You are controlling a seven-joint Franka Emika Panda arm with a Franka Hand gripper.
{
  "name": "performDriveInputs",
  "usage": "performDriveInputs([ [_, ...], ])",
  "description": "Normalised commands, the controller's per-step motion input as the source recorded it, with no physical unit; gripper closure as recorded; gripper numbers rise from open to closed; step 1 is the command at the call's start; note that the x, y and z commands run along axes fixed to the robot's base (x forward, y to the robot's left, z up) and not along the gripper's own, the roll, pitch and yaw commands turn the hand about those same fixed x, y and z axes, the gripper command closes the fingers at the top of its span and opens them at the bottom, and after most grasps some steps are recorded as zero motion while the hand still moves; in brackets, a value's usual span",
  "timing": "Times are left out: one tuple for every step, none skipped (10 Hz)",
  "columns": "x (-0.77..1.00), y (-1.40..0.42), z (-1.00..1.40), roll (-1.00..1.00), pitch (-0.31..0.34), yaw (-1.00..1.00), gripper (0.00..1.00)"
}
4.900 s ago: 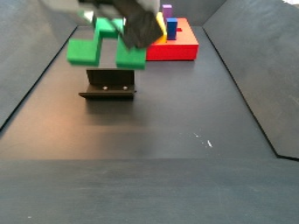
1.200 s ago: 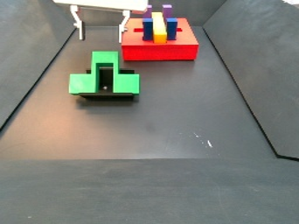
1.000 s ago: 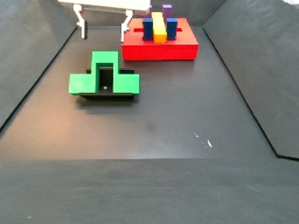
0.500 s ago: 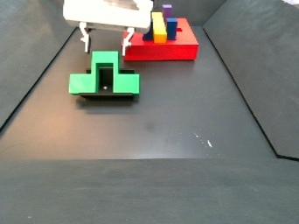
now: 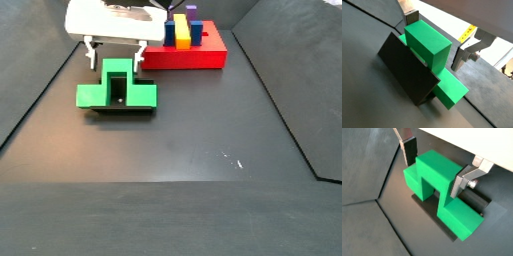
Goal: Pick up the green object. Move up. Place the green object on the fixture. Regrasp the green object. Move to above the board. Insert the green object.
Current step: Regrasp the green object.
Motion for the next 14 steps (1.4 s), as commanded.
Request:
performDriveInputs([
  [0.0,0.0,0.0,0.01,0.0,0.0,0.0],
  [-0.09,-0.17,-0.3,-0.01,0.1,-0.06,0.0],
  [0.0,0.0,0.0,0.0,0.011,0.0,0.0],
  [0.0,0.0,0.0,0.02,0.0,0.0,0.0],
  [0.0,0.0,0.0,0.05,0.0,0.0,0.0],
  [0.0,0.0,0.0,0.02,0.0,0.0,0.0],
  [0.0,0.0,-0.13,0.0,0.106,0.0,0.0],
  [0.0,0.0,-0.09,0.0,0.097,0.0,0.0],
  [0.0,0.0,-0.01,0.0,0.049,0.0,0.0],
  [0.0,0.0,-0.02,0.0,0.0,0.0,0.0],
  [0.0,0.0,-0.05,-0.02,0.0,0.0,0.0],
  [0.0,0.0,0.0,0.0,0.0,0.0,0.0],
  [0.0,0.0,0.0,0.0,0.0,0.0,1.0],
  [0.0,0.0,0.0,0.0,0.0,0.0,1.0],
])
